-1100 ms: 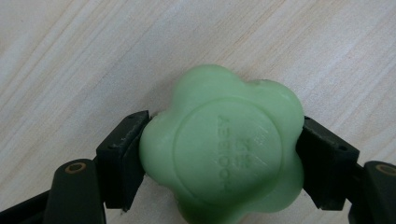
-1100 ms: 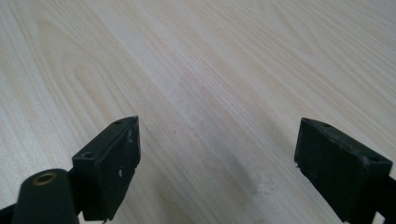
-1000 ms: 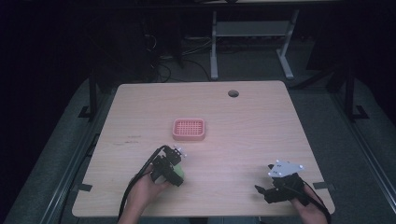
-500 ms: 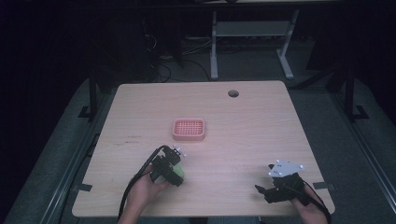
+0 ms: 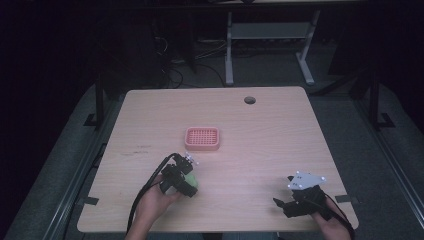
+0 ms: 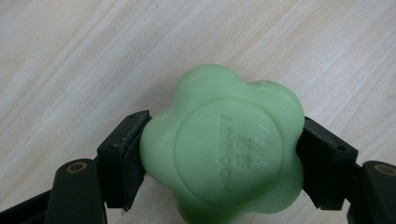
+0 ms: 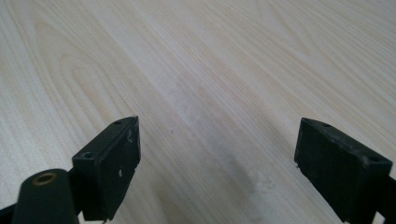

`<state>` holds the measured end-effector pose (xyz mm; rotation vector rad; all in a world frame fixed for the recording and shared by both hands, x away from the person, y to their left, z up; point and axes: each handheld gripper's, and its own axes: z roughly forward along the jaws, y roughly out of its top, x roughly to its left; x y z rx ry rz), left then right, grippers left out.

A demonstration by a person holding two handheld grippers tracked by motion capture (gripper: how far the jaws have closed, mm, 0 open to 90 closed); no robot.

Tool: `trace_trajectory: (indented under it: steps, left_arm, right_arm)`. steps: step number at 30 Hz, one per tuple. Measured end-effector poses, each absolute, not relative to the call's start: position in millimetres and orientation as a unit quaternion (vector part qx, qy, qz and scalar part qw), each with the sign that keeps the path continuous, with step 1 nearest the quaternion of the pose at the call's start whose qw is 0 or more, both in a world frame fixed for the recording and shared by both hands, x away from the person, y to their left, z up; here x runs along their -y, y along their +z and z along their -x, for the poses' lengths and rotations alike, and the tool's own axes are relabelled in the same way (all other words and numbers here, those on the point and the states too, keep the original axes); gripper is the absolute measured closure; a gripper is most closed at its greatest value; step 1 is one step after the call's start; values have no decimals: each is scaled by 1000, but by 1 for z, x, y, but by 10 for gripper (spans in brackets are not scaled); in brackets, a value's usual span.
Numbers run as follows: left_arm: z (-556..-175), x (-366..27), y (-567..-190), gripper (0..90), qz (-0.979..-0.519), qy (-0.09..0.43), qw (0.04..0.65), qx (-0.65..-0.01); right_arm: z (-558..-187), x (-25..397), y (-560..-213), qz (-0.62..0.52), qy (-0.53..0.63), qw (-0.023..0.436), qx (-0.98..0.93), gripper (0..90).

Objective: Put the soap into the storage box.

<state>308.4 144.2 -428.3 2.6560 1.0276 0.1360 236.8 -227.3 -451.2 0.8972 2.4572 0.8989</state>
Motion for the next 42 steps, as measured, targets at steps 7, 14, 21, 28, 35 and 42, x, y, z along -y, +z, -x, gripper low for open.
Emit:
trace_trajectory:
  steps: [7,14,21,28,35,42]
  left_arm:
    - [-315,-144,-423,265,-919,45,154,-359]
    - [-329,-142,-413,265,-919,46,157,-358]
    - [-343,-135,-408,265,-917,44,165,-359]
    - [-357,-134,-403,264,-915,35,173,-362]
    - [-367,-135,-401,264,-913,33,173,-367]
    - [-376,-134,-396,265,-912,33,175,-369]
  right_arm:
    - [-237,227,-451,-321,319,186,-872,138]
    - [-238,228,-451,-321,321,188,-871,139]
    - [-238,229,-451,-322,323,189,-870,139]
    - [-238,230,-451,-326,323,188,-868,139]
    - [-239,231,-451,-326,324,189,-868,139]
    - [-239,231,-451,-325,324,190,-868,139]
